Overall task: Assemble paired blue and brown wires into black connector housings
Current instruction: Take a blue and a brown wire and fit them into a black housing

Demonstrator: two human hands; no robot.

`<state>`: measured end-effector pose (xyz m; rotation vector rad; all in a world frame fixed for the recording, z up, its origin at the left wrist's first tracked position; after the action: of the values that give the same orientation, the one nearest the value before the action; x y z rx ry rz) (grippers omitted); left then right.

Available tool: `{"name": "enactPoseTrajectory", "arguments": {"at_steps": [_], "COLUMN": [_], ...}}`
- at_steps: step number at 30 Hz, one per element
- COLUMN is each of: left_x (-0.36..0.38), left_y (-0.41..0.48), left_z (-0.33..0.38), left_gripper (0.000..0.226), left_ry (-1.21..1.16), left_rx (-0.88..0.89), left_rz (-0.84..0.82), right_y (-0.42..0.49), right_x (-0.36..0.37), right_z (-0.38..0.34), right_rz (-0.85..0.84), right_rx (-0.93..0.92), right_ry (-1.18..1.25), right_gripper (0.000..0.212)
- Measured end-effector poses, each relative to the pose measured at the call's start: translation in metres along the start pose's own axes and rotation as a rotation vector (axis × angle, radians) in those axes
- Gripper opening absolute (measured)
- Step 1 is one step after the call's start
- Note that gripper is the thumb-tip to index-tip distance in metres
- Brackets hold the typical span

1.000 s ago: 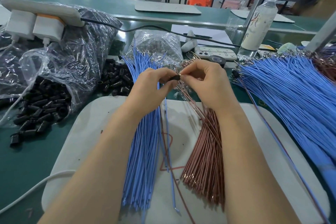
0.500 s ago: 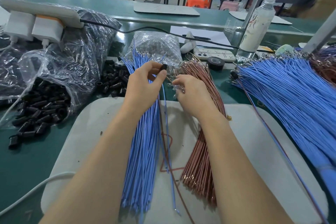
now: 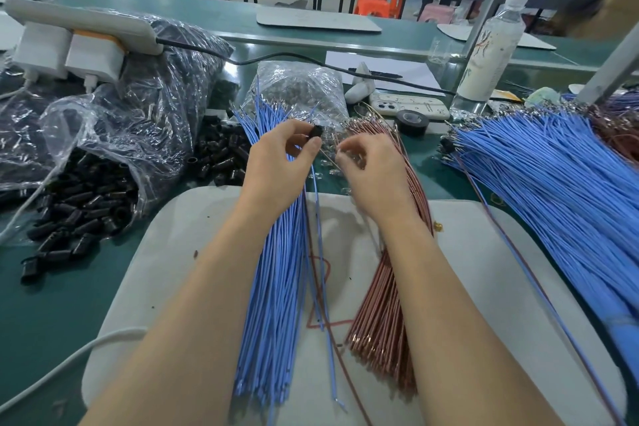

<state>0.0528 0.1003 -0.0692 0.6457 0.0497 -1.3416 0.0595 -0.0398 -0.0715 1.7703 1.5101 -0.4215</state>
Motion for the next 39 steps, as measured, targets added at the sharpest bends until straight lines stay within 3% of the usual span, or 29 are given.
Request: {"name": "enactPoseTrajectory", "arguments": {"at_steps": [2,4,6,8,15,21,33,39], "left_x": [0.001,0.003,0.006,0.007,0.007,0.007,0.002,0.003], "left_y": [-0.001,-0.002,-0.004,-0.005,-0.004,-0.005,-0.008,-0.008], "left_z": [0.001,0.002,0.003,0.005,0.002,0.005,0.017,0.019], "left_gripper": [0.010,0.013,0.017,0.019,0.024,0.021,0.019,0.018], "left_ry": [0.017,0.024,0.002,-0.025,-0.082,-0.092,0.091,0.083], "left_rx": [0.024,0.036,0.043,0.053,0.049,0.058,0.175,0.169], "left_rz": [-0.035,-0.073,-0.117,-0.150,-0.149,-0.160,-0.178,-0.131], "right_y": [0.000,-0.001,-0.001,-0.002,-0.003,-0.004,-0.006,-0.005], "right_x": [-0.010,-0.016,-0.021,-0.026,-0.030,-0.030,-0.034,-0.036], "right_z": [-0.003,-0.005,-0.007,-0.010,-0.011,-0.014,-0.017,-0.016], "right_rz": [0.068,0.001,-0.072,-0.094,0.013,0.042,0.040,0.070], "right_rx": [0.082,0.197,0.218,0.166,-0.017,-0.123,-0.171,-0.104], "right_ry": [0.409,0.844,1.050,1.010,0.539,0.379,0.217,0.335], "right_gripper": [0.005,0.009,0.015,0.016,0.007,0.009,0.004,0.005]}}
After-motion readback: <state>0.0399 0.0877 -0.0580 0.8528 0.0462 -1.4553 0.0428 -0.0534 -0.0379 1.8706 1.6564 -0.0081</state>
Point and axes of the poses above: each hand's wrist, its own y-axis towards the middle knuckle, its own x-axis out of the palm, z = x × y, the point moved 2 cm from there along y, towards the middle knuckle, and after that the axes turned 1 degree about -z, right-handed, at the moved point
